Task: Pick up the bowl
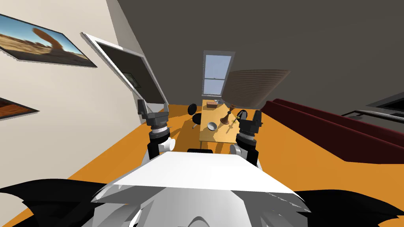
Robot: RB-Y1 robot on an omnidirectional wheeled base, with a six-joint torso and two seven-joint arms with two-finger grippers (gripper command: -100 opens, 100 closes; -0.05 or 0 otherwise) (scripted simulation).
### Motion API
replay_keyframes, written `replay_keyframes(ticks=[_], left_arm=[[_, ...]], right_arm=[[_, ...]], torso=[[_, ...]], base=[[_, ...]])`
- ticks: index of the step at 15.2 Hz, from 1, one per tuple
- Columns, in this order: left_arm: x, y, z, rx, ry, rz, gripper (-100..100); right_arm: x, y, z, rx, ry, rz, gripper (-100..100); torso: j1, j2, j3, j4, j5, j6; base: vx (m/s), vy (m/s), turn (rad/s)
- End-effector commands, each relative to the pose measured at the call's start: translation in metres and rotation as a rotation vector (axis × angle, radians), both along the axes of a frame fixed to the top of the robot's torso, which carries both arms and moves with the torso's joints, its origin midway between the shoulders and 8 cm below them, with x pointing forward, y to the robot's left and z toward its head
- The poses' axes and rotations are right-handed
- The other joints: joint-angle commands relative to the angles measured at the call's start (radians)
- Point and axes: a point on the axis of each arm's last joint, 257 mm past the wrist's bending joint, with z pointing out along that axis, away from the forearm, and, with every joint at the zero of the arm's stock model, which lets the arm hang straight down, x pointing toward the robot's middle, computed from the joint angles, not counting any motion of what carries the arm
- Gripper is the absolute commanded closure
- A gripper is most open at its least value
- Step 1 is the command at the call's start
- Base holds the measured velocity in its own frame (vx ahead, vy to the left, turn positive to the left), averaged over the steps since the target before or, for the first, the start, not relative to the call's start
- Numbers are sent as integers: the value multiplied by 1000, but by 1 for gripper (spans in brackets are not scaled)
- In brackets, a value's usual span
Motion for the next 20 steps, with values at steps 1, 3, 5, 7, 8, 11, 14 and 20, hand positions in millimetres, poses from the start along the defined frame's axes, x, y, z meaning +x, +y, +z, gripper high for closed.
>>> replay_keyframes(ticks=[1,3,5,7,8,11,14,20], left_arm=[[0,0,0,0,0,0,0],[0,0,0,0,0,0,0],[0,0,0,0,0,0,0],[0,0,0,0,0,0,0],[0,0,0,0,0,0,0],[0,0,0,0,0,0,0],[0,0,0,0,0,0,0],[0,0,0,0,0,0,0]], right_arm=[[5,4,-3,-30,15,12,-100],[14,11,-12,-84,46,30,-100],[20,15,-19,-117,67,40,-100],[27,19,-27,-154,91,50,-100],[35,23,-37,-194,119,59,-100],[51,30,-61,-281,181,75,-100],[59,33,-78,-332,220,82,-100],[81,41,-129,-502,332,104,-100]], torso=[[0,0,0,0,0,0],[0,5,3,1,0,0],[1,10,6,2,0,0],[2,10,6,2,0,0],[3,9,5,2,1,0],[4,5,3,1,1,0],[4,4,2,1,1,0],[3,3,1,1,1,0]], base=[[-46,2,-2],[-141,18,18],[-140,30,31],[-117,48,60],[-75,49,48],[-59,61,87],[-45,53,76],[-35,55,74]])
